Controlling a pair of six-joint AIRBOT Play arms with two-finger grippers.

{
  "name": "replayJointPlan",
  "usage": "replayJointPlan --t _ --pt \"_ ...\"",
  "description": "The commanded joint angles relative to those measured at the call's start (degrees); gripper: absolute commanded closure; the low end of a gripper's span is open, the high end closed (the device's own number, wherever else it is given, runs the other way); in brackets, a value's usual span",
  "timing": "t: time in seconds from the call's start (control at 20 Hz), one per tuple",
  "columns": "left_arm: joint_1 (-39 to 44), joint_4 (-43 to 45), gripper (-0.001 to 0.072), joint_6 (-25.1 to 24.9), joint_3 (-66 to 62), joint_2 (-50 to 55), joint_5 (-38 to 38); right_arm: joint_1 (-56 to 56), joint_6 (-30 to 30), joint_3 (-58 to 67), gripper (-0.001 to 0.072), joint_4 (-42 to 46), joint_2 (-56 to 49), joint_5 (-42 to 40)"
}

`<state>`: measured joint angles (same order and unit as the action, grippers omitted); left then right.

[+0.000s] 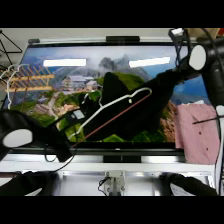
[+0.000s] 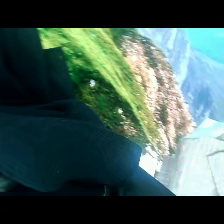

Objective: Fold the shirts.

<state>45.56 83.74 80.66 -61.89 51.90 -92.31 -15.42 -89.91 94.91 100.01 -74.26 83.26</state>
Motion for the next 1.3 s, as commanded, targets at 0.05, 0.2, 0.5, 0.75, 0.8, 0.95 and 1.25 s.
replayJointPlan --t 0.05,0.2,0.5,0.75,0.8,0.95,1.25 --pt "2.4 -1.0 0.0662 2.4 1.2 9.4 6.5 0.0 2.4 0.1 0.0625 -2.8 2.0 0.0" --pt "4.2 -1.1 0.0662 2.6 1.1 14.9 14.5 0.0 5.9 0.1 0.0625 -7.3 5.7 -0.1" --pt "4.3 -1.2 0.0662 3.6 0.8 17.5 20.8 -1.7 11.1 0.1 0.0626 -29.5 9.9 1.2" --pt "4.0 -0.8 0.0662 7.6 0.7 17.5 21.8 -14.2 4.8 0.1 0.0626 -23.8 9.7 5.3" --pt "3.8 -0.5 0.0662 8.4 0.7 17.5 21.6 -15.8 3.3 0.1 0.0626 -21.1 9.7 6.3" --pt "3.9 0.7 0.0662 10.5 0.6 17.0 21.4 -17.3 -1.6 0.1 0.0626 -16.6 9.7 7.6" --pt "3.8 1.6 0.0662 10.2 -2.0 15.7 21.6 -17.3 -6.8 -2.1 0.0608 -18.2 7.2 7.8"
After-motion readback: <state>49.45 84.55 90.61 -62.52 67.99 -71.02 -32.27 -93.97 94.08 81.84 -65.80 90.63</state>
